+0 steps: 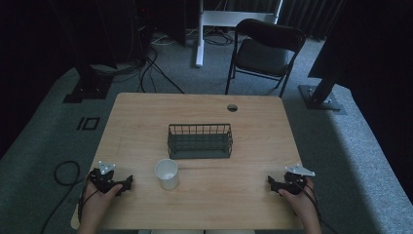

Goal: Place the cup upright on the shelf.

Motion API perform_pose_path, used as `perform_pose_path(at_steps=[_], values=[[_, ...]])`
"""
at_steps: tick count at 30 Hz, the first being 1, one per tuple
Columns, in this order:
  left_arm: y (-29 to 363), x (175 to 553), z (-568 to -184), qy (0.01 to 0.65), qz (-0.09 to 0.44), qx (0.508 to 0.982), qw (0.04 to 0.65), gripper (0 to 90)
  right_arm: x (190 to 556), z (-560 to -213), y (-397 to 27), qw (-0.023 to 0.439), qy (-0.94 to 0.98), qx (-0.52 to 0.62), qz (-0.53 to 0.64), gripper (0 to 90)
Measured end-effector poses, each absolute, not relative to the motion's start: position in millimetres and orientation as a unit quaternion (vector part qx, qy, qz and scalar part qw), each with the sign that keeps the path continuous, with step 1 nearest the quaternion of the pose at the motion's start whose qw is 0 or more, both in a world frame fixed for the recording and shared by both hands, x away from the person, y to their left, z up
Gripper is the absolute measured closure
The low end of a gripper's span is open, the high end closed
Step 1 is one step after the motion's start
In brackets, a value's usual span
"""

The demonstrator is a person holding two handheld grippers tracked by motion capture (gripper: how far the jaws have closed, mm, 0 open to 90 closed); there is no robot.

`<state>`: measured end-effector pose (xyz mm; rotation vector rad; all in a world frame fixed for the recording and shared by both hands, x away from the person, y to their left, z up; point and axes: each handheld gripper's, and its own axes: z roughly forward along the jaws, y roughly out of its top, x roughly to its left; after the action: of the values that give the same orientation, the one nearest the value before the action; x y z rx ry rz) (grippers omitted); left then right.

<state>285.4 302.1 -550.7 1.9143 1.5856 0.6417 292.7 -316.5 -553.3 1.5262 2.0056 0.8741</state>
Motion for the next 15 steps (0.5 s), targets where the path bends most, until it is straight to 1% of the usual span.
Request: perform_pose_path(at_steps=[15], values=[[302.2, 285.4, -550.7, 0.592, 0.239, 0.715, 0.283, 1.3, 292.8, -553.4, -316.4, 0.234, 0.732, 0.555, 0.318, 12.5]])
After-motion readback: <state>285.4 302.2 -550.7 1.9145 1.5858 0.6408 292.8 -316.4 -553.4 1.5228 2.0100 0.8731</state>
